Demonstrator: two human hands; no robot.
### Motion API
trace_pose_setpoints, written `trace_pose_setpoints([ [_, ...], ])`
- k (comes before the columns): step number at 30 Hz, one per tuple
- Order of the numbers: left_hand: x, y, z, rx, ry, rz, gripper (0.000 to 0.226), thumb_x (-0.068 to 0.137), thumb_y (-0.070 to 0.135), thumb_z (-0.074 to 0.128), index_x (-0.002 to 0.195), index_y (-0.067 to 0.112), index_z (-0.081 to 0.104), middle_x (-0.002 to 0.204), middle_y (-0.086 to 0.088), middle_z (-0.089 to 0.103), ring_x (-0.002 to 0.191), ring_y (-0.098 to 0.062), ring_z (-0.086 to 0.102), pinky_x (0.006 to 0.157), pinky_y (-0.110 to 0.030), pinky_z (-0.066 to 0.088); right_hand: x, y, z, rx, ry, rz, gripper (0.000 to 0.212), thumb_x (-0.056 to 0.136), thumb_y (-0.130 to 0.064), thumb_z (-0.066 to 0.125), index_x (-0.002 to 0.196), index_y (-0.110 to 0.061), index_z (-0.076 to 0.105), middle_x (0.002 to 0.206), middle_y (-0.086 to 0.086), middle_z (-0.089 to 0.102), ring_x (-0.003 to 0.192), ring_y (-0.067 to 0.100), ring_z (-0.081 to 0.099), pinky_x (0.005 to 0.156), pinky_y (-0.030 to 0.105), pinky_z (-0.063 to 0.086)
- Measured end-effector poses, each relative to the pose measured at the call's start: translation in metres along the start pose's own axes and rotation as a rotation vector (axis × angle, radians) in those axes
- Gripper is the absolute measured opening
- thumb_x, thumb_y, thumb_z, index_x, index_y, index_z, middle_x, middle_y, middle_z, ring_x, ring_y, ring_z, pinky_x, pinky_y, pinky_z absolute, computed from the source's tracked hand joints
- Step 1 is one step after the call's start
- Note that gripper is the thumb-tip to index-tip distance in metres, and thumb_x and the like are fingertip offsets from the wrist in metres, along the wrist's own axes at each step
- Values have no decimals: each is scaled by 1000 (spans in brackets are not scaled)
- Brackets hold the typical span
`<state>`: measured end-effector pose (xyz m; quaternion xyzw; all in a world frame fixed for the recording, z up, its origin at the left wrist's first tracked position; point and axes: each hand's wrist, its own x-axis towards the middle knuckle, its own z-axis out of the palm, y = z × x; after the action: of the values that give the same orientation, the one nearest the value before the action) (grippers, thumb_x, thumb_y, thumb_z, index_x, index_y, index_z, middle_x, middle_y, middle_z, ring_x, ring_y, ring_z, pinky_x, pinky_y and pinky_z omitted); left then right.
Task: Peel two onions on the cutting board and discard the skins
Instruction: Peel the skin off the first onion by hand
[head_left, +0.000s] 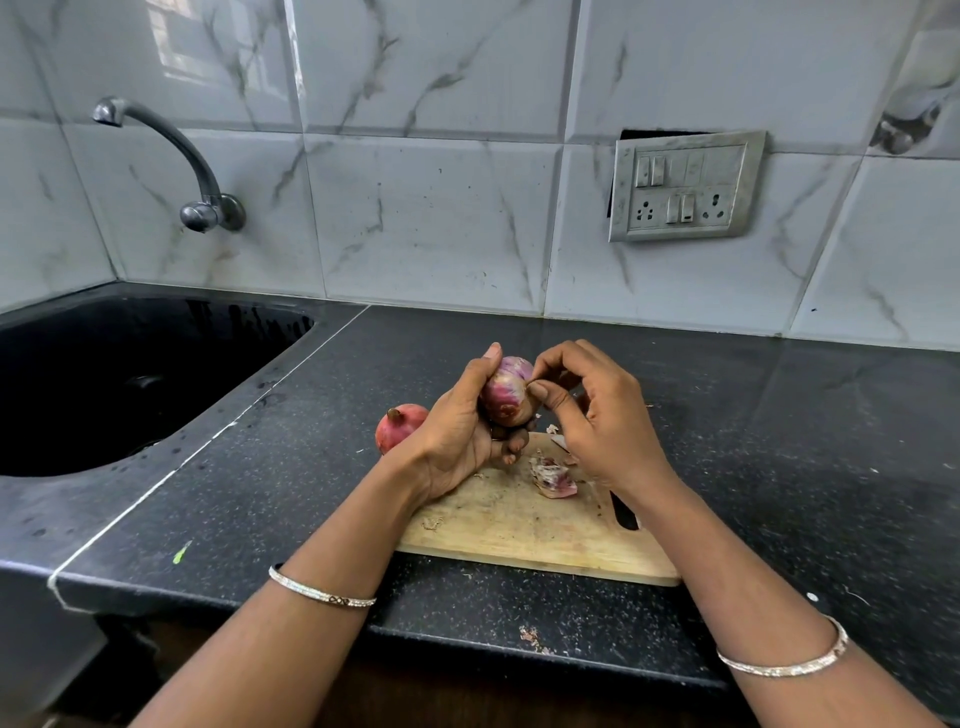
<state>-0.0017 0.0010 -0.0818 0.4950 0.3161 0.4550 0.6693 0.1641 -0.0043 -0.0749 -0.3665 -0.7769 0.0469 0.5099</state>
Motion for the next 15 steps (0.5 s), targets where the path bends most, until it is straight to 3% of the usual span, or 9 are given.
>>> trace_pose_setpoints([
  [6,0,0,0,-3,7,-7,58,98,61,44,111,7,59,78,-10,60,57,-17,52,46,-26,46,-1,2,4,-22,-90,1,7,96,-6,55,94,-13,55,92,-4,52,84,9,51,72,21,42],
  [10,2,0,-1,-13,45,4,57,97,59,45,110,6,62,82,-13,63,59,-19,52,50,-28,45,-3,-1,1,71,-47,81,7,101,-4,54,96,-10,53,85,-2,56,75,9,53,67,17,41],
  [15,1,0,-1,-95,57,51,26,102,37,49,110,14,60,99,-18,62,67,-24,59,54,-31,49,-3,-4,-3,60,35,139,13,95,-5,64,104,-15,64,94,-10,66,86,7,62,71,11,46],
])
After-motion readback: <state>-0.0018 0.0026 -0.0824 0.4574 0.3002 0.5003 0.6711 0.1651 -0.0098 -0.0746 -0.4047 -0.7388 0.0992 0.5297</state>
